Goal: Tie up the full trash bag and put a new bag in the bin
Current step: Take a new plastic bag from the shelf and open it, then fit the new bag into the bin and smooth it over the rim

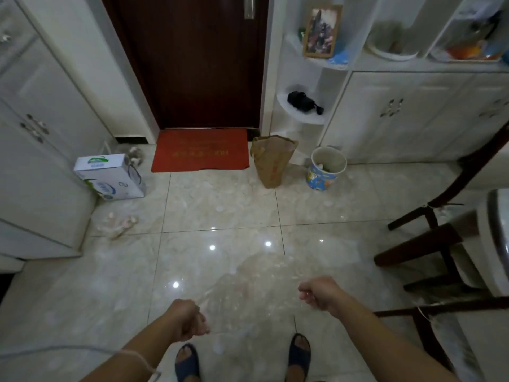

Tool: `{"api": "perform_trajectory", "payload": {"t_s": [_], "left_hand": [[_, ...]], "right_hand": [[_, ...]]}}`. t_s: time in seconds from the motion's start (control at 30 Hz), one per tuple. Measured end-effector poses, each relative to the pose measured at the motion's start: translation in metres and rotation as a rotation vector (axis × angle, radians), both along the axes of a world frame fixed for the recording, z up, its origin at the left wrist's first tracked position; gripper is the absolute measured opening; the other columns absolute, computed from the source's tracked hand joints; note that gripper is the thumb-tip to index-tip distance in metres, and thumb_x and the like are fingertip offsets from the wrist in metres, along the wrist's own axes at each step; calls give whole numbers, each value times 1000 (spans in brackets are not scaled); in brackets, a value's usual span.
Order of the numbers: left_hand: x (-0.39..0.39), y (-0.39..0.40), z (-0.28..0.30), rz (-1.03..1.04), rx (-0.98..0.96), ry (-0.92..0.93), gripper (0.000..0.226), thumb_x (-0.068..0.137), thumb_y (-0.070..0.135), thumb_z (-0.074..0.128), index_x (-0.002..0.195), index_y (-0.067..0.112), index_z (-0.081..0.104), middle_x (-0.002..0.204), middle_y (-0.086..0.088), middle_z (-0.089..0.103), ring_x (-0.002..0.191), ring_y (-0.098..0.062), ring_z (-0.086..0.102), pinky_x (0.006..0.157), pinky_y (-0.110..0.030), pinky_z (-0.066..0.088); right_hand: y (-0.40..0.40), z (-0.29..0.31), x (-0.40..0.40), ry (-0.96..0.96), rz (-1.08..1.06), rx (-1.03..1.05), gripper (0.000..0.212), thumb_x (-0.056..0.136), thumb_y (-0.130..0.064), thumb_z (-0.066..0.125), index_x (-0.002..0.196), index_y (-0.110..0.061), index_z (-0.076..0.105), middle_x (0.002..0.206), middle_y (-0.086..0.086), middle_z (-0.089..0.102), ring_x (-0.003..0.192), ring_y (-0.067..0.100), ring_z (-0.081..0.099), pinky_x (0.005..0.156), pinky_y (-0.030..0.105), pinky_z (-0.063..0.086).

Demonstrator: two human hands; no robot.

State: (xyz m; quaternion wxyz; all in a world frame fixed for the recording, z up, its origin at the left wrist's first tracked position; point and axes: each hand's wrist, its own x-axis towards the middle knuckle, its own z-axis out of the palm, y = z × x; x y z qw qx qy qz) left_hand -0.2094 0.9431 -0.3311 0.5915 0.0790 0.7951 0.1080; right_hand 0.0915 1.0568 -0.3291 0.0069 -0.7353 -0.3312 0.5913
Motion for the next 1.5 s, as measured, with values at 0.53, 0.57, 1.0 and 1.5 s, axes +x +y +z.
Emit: {"api": "perform_trajectory", "payload": {"t_s": [0.53, 0.57, 1.0, 1.5], "left_hand": [[-38, 18, 32, 461, 285, -334, 28, 87, 11, 50, 59, 8, 50, 63, -13, 61, 61, -23, 62, 62, -30, 46], [-36, 19, 36, 485, 304, -365, 30, 87, 10, 50, 57, 8, 48, 61, -14, 63, 67, -26, 62, 64, -31, 49], [-26, 11, -12, 390, 289, -100, 16, 95, 13, 50, 94, 7, 64, 55, -7, 48, 46, -18, 41, 46, -25, 33], [-34, 32, -124, 135, 227, -89, 48, 98, 29, 51, 53, 16, 38, 46, -5, 41, 43, -19, 36, 49, -28, 32]], "right_hand": [[-13, 8, -51, 131, -62, 82, 18, 82, -4, 71, 68, -10, 60, 56, 6, 53, 42, 14, 41, 43, 21, 32], [-11, 10, -55, 160, -82, 74, 15, 82, -1, 68, 71, -9, 63, 55, 7, 56, 43, 14, 44, 45, 22, 35], [-6, -44, -42, 0, 10, 282, 17, 94, -21, 56, 92, -7, 67, 70, 4, 63, 60, 16, 55, 54, 27, 44], [-22, -125, -67, -242, 4, 311, 17, 90, -19, 60, 84, -4, 64, 80, 12, 68, 75, 27, 63, 61, 29, 43]]}}
